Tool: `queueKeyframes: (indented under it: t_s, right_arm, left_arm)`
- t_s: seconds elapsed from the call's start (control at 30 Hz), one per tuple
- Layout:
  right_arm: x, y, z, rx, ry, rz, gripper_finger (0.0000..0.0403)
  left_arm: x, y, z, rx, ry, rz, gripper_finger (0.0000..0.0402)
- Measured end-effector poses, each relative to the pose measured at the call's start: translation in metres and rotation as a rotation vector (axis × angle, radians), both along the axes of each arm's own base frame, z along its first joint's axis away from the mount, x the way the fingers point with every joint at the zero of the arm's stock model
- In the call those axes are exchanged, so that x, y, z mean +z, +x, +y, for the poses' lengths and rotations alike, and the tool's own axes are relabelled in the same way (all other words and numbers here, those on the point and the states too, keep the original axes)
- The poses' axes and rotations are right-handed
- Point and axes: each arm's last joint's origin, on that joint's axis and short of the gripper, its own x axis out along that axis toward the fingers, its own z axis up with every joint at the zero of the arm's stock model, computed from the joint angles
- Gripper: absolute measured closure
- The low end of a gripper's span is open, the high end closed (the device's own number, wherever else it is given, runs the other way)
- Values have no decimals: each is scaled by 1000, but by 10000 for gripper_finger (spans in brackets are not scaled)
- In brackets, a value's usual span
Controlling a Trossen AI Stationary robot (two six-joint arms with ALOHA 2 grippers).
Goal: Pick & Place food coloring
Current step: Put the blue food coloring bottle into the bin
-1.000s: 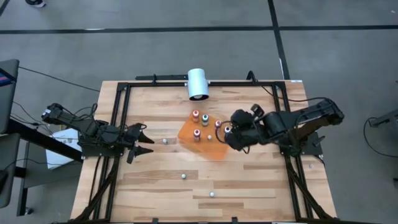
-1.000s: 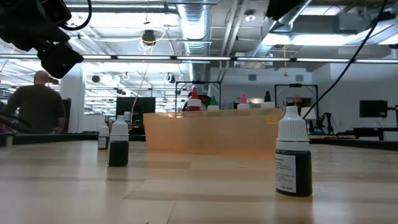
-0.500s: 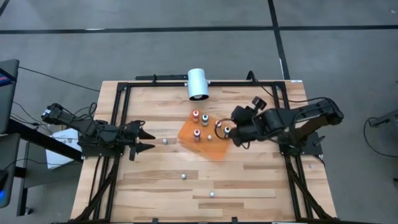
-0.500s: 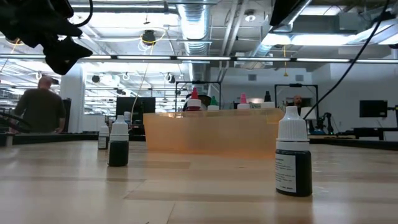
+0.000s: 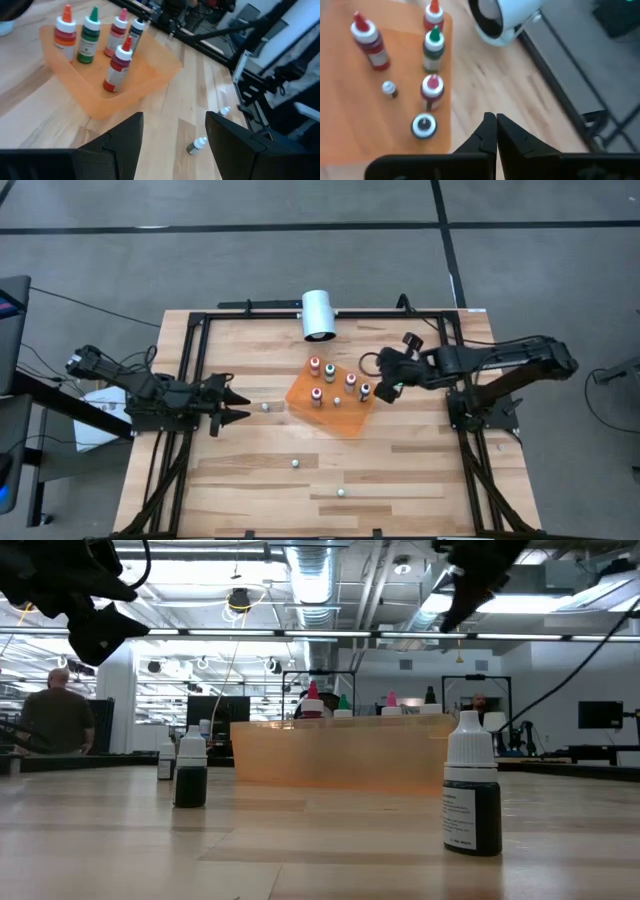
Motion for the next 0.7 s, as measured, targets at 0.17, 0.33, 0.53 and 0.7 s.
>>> queueKeyframes:
  t_s: [0.17, 0.33, 0.53, 0.7]
  right_arm:
    - [-10, -29, -9, 18, 84, -93, 395]
    - [-11, -56, -16, 43, 149, -282, 400]
    - [-15, -88, -21, 46, 149, -468, 401]
    - [-22, -108, -21, 40, 147, -540, 402]
  left_arm:
    - [-3, 5, 1, 103, -47, 25, 195]
    - [-10, 15, -3, 139, -75, 75, 195]
    - [-21, 33, -6, 158, -93, 138, 195]
    - [-33, 43, -2, 151, -150, 240, 195]
